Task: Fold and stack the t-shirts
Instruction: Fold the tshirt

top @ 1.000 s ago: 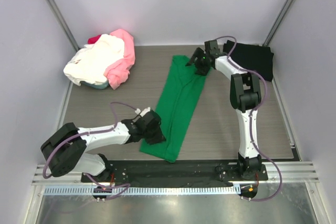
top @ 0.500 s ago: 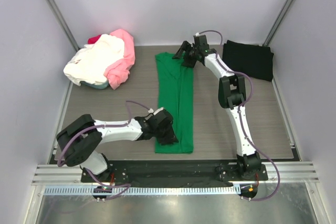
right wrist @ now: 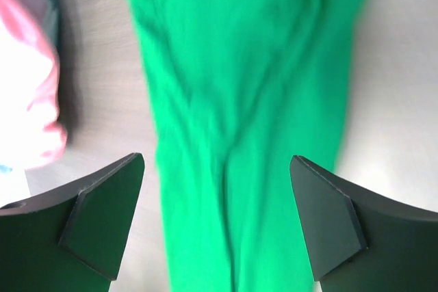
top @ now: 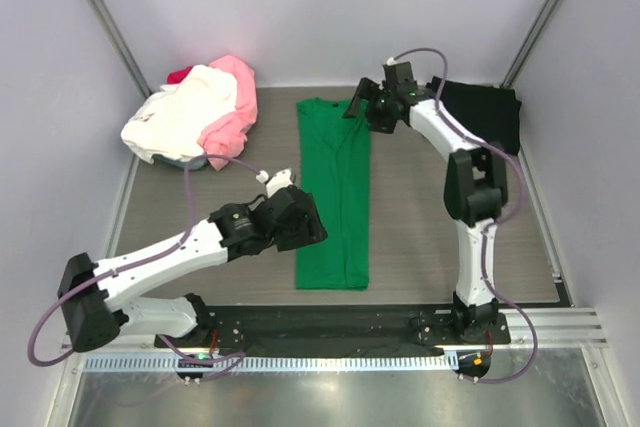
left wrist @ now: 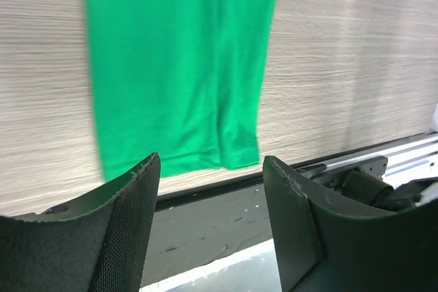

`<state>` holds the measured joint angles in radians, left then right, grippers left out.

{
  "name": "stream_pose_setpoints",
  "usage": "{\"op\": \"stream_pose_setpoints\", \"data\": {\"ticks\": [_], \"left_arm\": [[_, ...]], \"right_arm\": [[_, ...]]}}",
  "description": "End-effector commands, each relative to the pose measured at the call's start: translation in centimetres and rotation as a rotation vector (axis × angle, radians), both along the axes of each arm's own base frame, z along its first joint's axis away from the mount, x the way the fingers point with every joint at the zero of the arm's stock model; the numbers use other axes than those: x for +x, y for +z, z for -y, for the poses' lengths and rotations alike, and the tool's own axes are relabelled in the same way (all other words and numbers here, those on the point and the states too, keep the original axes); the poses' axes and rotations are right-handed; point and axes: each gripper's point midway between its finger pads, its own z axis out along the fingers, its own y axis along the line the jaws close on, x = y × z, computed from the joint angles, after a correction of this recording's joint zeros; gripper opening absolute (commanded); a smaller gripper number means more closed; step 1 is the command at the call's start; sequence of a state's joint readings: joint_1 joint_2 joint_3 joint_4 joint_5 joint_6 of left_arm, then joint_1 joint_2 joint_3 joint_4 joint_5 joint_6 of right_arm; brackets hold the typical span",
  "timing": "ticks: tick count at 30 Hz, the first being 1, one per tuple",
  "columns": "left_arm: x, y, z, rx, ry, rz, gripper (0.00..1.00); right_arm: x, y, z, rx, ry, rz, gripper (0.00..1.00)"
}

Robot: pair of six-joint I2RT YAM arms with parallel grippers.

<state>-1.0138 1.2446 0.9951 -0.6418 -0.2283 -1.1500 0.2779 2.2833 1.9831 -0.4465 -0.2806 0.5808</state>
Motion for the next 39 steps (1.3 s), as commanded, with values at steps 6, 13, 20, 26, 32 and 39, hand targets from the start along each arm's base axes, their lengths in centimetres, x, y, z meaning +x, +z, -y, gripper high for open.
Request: {"op": "stream_pose_setpoints", "data": {"ticks": [6, 13, 20, 26, 32, 39], "left_arm": [[-1.7, -2.1, -6.3, 0.068, 0.098, 0.032, 0.63], [-3.3, -5.1, -8.1, 0.032, 0.115, 0.005, 0.63], [-4.4, -7.9, -7.0, -0.061, 0.09, -0.037, 0.62], [-4.9, -9.7, -6.9, -0.092, 0.102, -0.067, 0.61], [-5.1, -10.4, -6.8, -0.104, 0.107, -0.083, 0.61], [-5.5, -11.5, -6.3, -0.124, 0.097, -0.105, 0.58]], "right_arm": [[-18.4, 2.6, 4.8, -0.189, -0.102, -0.044, 0.93], [-34.1, -3.7, 6.6, -0.113, -0.117, -0.186, 0.83], [-39.6, -6.2, 4.2, 0.092, 0.018, -0.227, 0.73], [-42.0, -7.7, 2.2, 0.124, 0.063, -0.265, 0.69], [-43.5, -9.1, 1.5, 0.095, 0.071, -0.299, 0.56], [-44.0, -9.9, 1.9, 0.064, 0.067, -0.296, 0.22]]}}
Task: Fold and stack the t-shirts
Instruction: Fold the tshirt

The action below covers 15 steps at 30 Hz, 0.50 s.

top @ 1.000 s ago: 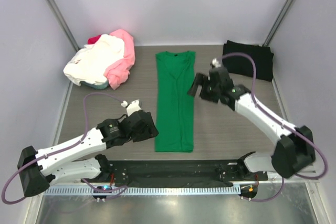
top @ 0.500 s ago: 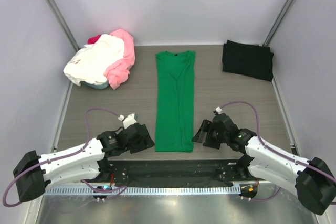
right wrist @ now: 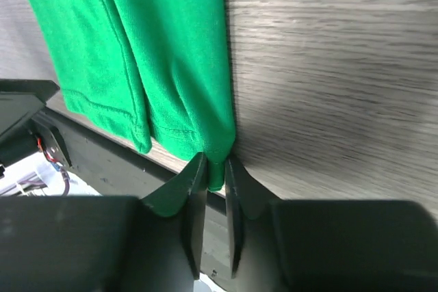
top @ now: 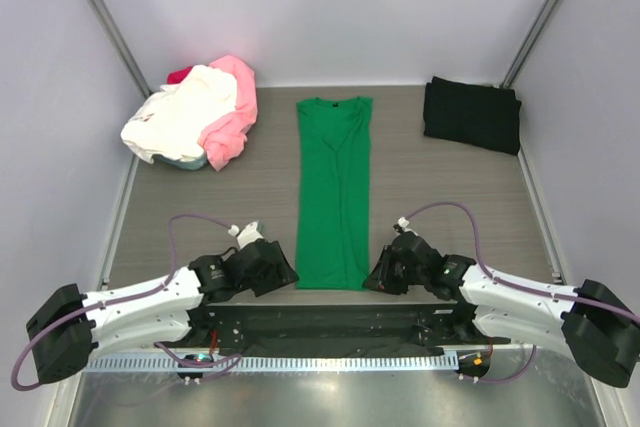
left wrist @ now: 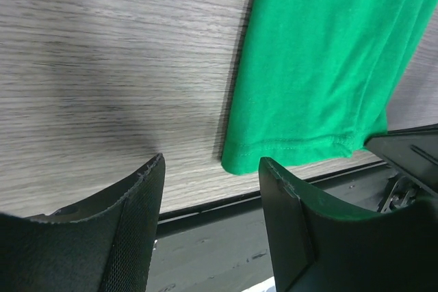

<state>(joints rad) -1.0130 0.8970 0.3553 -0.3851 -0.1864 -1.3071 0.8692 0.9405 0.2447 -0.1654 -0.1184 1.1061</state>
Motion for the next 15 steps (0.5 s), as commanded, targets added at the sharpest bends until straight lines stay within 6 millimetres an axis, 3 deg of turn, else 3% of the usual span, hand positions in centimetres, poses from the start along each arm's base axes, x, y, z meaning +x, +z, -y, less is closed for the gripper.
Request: {"op": "stream_pose_setpoints", "data": {"ticks": [1, 8, 15], "left_arm": [[0.2, 0.0, 1.0, -0.054, 0.004, 0.002, 0.58], [0.1, -0.9, 0.8, -0.064, 0.013, -0.001, 0.55], [0.1, -1.6, 1.3, -0.057, -0.002, -0.014, 0.51]], "right_arm": [[0.4, -0.7, 0.6, -0.035, -0.035, 0.014, 0.22], [0.3, -1.2, 1.0, -0.061, -0.029, 0.009, 0.07], [0.2, -1.8, 0.9, -0.07, -0.018, 0.0, 0.02]]}}
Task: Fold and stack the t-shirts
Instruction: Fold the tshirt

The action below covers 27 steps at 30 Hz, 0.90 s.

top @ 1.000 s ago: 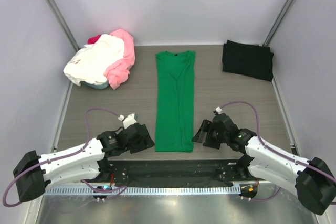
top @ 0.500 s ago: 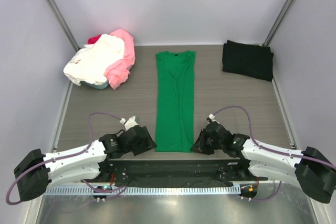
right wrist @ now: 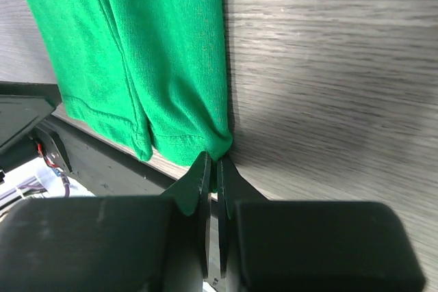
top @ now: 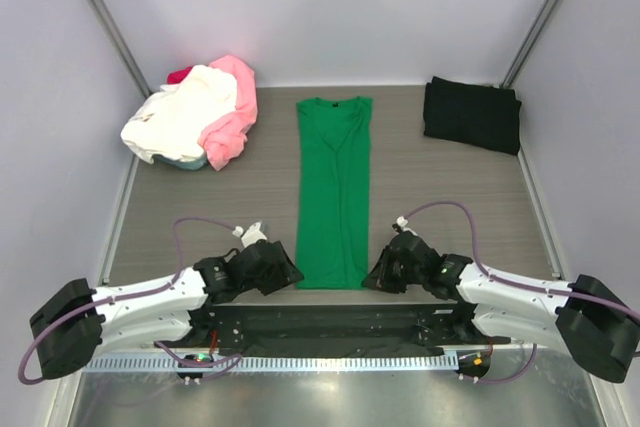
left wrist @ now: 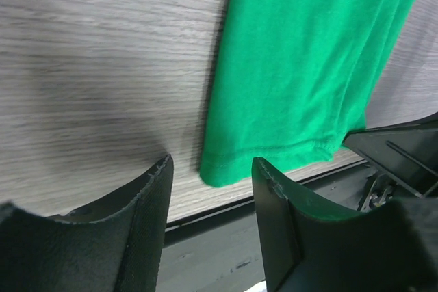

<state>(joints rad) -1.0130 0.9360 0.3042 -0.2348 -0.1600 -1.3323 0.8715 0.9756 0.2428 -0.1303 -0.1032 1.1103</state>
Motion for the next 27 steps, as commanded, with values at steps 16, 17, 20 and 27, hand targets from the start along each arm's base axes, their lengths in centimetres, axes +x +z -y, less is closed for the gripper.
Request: {"op": "stream_pose_setpoints", "data": {"ticks": [16, 17, 20, 27], "left_arm": [[-2.0, 1.2, 0.9, 0.051, -0.015, -0.048, 0.0], [-1.9, 2.2, 1.4, 0.031, -0.013, -0.036, 0.0], [-2.2, 3.8, 1.6, 0.029, -0.017, -0.014, 0.0], [0.3, 9.1, 1.5, 0.11, -0.011, 0.121, 0.01]], "right_arm": [[-1.4, 1.6, 2.3, -0.07, -0.017, -0.027, 0.01], [-1.2, 2.5, 2.0, -0.055, -0.015, -0.018, 0.01], [-1.4, 4.3, 1.7, -0.03, 0.002, -0.008, 0.01], [1.6, 9.7, 2.1, -0.077, -0.055, 0.139, 0.01]]}}
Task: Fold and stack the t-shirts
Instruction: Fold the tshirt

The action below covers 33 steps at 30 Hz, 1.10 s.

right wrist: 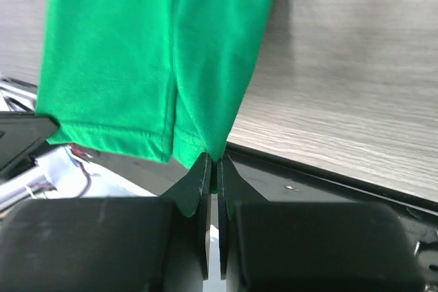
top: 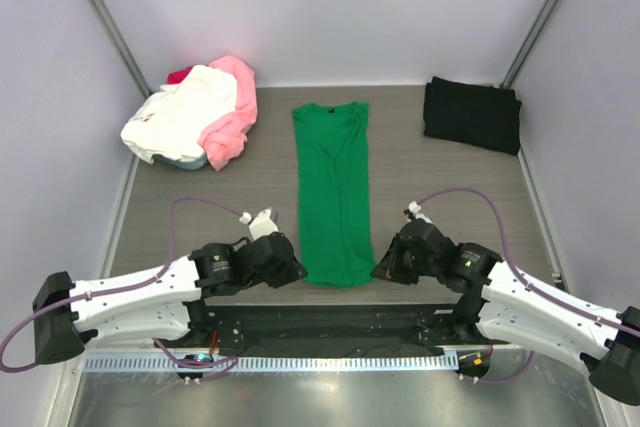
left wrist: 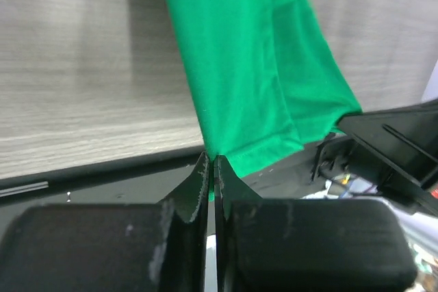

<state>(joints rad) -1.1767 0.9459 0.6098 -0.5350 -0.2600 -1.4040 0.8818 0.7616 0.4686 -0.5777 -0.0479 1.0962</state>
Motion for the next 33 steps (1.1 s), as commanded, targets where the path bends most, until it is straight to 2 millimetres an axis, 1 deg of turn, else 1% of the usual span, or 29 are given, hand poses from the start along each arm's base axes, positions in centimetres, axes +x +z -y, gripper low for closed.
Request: {"op": "stream_pose_setpoints", "data": {"ticks": [1, 2, 3, 4, 5, 6, 7, 8, 10, 11, 12, 13, 14, 15, 16, 17, 18, 19, 20, 21, 24, 25, 26, 27, 28, 29, 31, 32, 33], "left_arm": [[2.2, 3.2, -1.7, 0.119, 0.045, 0.118, 0.02], [2.6, 3.9, -1.8, 0.137, 0.049, 0.139, 0.02], [3.3, 4.2, -2.3, 0.181, 0.059, 0.172, 0.03], [3.9, 5.8, -2.1, 0.177, 0.061, 0.197, 0.04], [4.3, 6.4, -2.0, 0.181, 0.059, 0.213, 0.04], [5.1, 6.7, -2.2, 0.204, 0.06, 0.227, 0.05], [5.7, 7.8, -1.9, 0.19, 0.064, 0.242, 0.06], [6.7, 8.1, -2.2, 0.193, 0.087, 0.245, 0.06], [7.9, 8.2, -2.2, 0.208, 0.08, 0.246, 0.07], [9.4, 8.6, -2.7, 0.204, 0.116, 0.246, 0.07], [10.1, 8.6, -2.9, 0.201, 0.124, 0.24, 0.07], [10.7, 8.3, -2.3, 0.187, 0.1, 0.223, 0.07], [11.5, 8.3, -2.4, 0.18, 0.108, 0.219, 0.07], [13.0, 8.7, -2.9, 0.172, 0.141, 0.219, 0.07], [13.8, 8.3, -2.6, 0.177, 0.137, 0.203, 0.07], [14.5, 8.1, -2.8, 0.193, 0.13, 0.202, 0.07], [15.9, 9.1, -3.1, 0.186, 0.153, 0.215, 0.07], [16.6, 9.1, -3.0, 0.19, 0.149, 0.212, 0.07], [17.7, 8.2, -3.0, 0.214, 0.139, 0.188, 0.07], [18.6, 9.0, -2.7, 0.203, 0.14, 0.199, 0.07], [20.8, 7.9, -2.4, 0.222, 0.122, 0.162, 0.06], [21.8, 8.6, -2.2, 0.21, 0.123, 0.175, 0.06], [22.6, 8.6, -2.5, 0.211, 0.132, 0.171, 0.06], [23.3, 7.8, -2.3, 0.221, 0.12, 0.151, 0.06], [24.0, 8.2, -2.2, 0.213, 0.121, 0.161, 0.06], [24.9, 8.0, -2.5, 0.214, 0.13, 0.156, 0.06], [25.9, 6.9, -2.4, 0.225, 0.114, 0.131, 0.06], [26.9, 7.3, -2.6, 0.218, 0.121, 0.14, 0.06], [27.3, 6.1, -2.4, 0.226, 0.104, 0.113, 0.06]], "right_arm": [[2.3, 3.5, 0.8, -0.062, -0.043, 0.117, 0.01], [3.6, 4.8, 0.9, -0.089, -0.07, 0.163, 0.01], [4.2, 5.2, 0.9, -0.116, -0.065, 0.186, 0.01], [4.7, 5.6, 1.0, -0.139, -0.067, 0.202, 0.01], [5.9, 6.7, 0.5, -0.163, -0.079, 0.226, 0.01], [6.5, 7.1, 0.6, -0.191, -0.068, 0.246, 0.01], [7.1, 7.4, 0.6, -0.209, -0.071, 0.255, 0.01], [8.2, 8.1, -0.1, -0.228, -0.069, 0.262, 0.01], [9.6, 8.4, 0.1, -0.284, -0.062, 0.283, 0.01], [10.9, 9.6, 0.2, -0.282, -0.083, 0.301, 0.01], [11.7, 9.0, 0.1, -0.311, -0.079, 0.282, 0.01], [12.5, 9.2, 0.3, -0.328, -0.067, 0.292, 0.01], [13.9, 10.3, 0.6, -0.323, -0.093, 0.307, 0.01], [14.9, 9.9, 0.6, -0.347, -0.097, 0.296, 0.01], [15.6, 10.0, 0.8, -0.354, -0.098, 0.295, 0.01], [16.7, 10.9, 0.7, -0.353, -0.094, 0.315, 0.01], [17.7, 11.2, 1.2, -0.359, -0.11, 0.317, 0.01], [18.6, 10.6, 1.1, -0.372, -0.102, 0.301, 0.01], [19.5, 11.6, 0.9, -0.367, -0.092, 0.326, 0.01], [20.3, 11.7, 1.1, -0.369, -0.099, 0.323, 0.01], [22.2, 11.4, 0.7, -0.378, -0.083, 0.31, 0.01], [22.9, 11.2, 0.4, -0.379, -0.079, 0.303, 0.01], [23.2, 10.9, 0.3, -0.377, -0.072, 0.293, 0.01], [23.6, 10.8, 0.3, -0.382, -0.067, 0.294, 0.01], [24.4, 11.0, 0.4, -0.381, -0.077, 0.297, 0.01], [24.9, 10.1, 0.4, -0.394, -0.074, 0.276, 0.01], [26.2, 10.0, 0.5, -0.39, -0.076, 0.277, 0.01], [26.6, 9.7, 0.6, -0.396, -0.076, 0.269, 0.01], [27.1, 8.7, 0.5, -0.401, -0.065, 0.247, 0.01]]}}
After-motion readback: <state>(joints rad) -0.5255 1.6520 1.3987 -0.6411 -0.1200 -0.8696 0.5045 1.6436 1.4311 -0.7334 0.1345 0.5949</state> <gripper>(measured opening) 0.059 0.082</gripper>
